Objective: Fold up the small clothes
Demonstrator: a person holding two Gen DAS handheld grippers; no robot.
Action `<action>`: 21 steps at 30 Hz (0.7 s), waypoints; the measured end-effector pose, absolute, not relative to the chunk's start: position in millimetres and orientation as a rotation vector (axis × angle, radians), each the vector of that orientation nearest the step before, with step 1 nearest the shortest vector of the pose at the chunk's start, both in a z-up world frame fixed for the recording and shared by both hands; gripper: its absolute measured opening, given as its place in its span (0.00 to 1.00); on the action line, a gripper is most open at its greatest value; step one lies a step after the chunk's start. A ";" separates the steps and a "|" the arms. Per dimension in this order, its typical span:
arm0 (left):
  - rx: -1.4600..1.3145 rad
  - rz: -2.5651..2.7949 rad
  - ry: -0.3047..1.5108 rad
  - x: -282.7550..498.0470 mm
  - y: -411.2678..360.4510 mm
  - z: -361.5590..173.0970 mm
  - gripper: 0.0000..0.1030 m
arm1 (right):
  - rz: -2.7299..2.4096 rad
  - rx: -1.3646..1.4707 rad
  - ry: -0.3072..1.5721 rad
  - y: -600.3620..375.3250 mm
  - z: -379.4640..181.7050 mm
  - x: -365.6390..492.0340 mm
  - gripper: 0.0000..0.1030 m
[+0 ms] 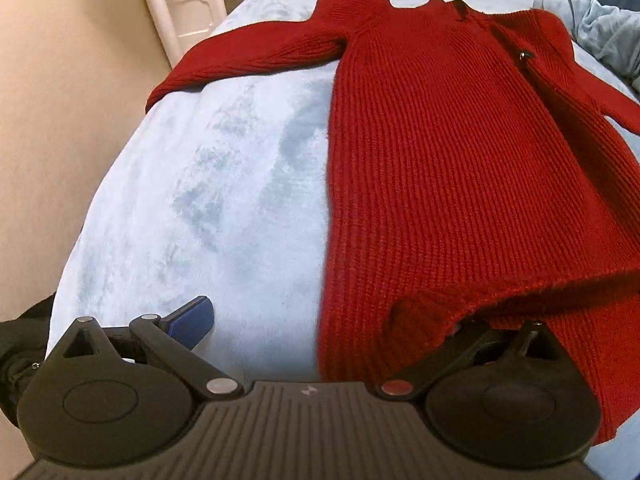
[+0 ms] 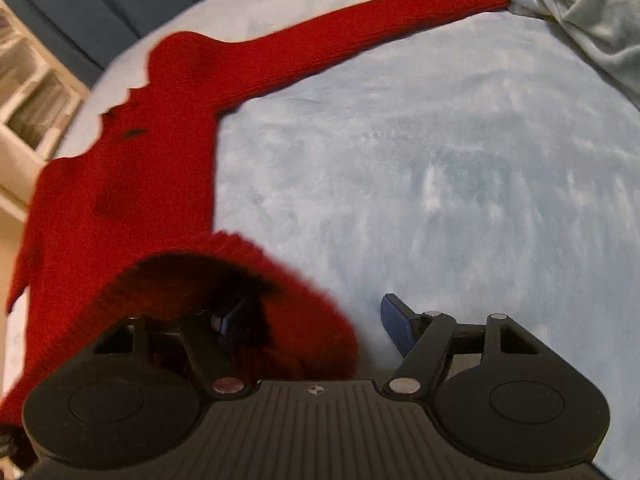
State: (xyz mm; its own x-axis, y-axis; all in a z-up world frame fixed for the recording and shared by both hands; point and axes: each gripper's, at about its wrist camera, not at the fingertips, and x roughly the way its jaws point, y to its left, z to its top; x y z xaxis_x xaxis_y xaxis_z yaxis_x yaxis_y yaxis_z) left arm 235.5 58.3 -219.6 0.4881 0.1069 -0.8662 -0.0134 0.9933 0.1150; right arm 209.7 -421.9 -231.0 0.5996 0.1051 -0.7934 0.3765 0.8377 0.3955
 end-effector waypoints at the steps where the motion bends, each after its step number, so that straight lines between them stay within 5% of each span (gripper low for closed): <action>1: 0.090 0.075 1.070 236.2 56.8 -221.8 1.00 | -0.162 0.595 0.922 -422.5 -231.2 202.5 0.71; 4: 0.056 0.080 1.114 217.1 67.8 -224.1 1.00 | -0.153 0.624 0.894 -421.7 -231.6 187.2 0.65; 5: 0.044 0.085 1.117 214.3 68.7 -227.3 1.00 | -0.126 0.625 0.894 -420.0 -232.0 186.2 0.44; 8: -0.002 0.083 1.142 210.5 71.7 -228.4 0.97 | -0.097 0.682 0.942 -412.5 -235.8 187.2 0.04; 11: -0.005 0.011 1.133 207.0 70.2 -218.7 0.53 | -0.095 0.603 0.962 -391.7 -229.1 186.9 0.03; 12: 0.013 0.001 1.124 206.8 67.7 -214.3 0.16 | -0.094 0.540 0.961 -382.9 -222.6 185.5 0.03; 21: 0.106 -0.047 0.947 165.5 80.8 -134.6 0.08 | -0.180 -0.153 0.778 -355.9 -109.5 127.0 0.02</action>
State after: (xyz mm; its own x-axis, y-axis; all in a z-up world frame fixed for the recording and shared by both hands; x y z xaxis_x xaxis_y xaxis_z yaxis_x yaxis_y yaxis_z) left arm 165.5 80.8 -134.6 0.5833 0.0064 -0.8122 0.0870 0.9937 0.0703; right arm 127.0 -355.9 -109.5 0.6985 -0.2168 -0.6820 0.1040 0.9736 -0.2031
